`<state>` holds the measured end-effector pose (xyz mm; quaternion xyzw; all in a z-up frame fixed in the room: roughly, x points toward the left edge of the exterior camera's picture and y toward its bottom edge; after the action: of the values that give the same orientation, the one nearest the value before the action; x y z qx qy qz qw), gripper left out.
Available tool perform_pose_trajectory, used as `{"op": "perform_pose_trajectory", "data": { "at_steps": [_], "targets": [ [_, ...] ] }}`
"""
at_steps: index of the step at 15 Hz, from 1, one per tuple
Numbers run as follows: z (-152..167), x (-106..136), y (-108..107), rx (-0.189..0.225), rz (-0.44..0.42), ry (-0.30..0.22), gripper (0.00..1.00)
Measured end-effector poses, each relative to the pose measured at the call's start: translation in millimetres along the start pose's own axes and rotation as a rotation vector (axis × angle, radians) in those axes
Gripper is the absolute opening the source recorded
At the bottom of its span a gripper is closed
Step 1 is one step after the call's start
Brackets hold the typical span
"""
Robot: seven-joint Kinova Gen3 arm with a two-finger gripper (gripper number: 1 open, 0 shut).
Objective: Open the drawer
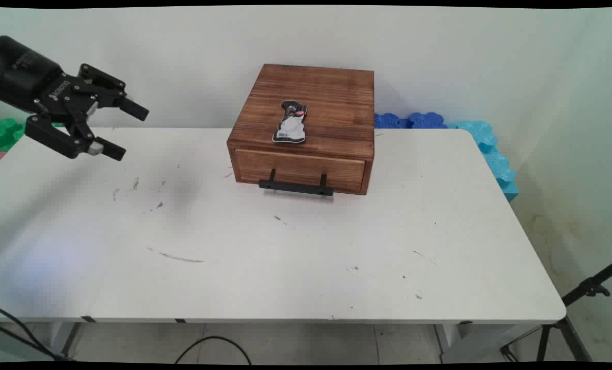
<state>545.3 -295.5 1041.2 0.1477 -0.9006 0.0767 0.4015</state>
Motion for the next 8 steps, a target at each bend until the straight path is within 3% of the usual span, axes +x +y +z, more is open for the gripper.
{"op": "perform_pose_trajectory", "data": {
  "at_steps": [8],
  "targets": [
    [19, 16, 3, 0.066, -0.018, 0.02, 1.0]
  ]
}}
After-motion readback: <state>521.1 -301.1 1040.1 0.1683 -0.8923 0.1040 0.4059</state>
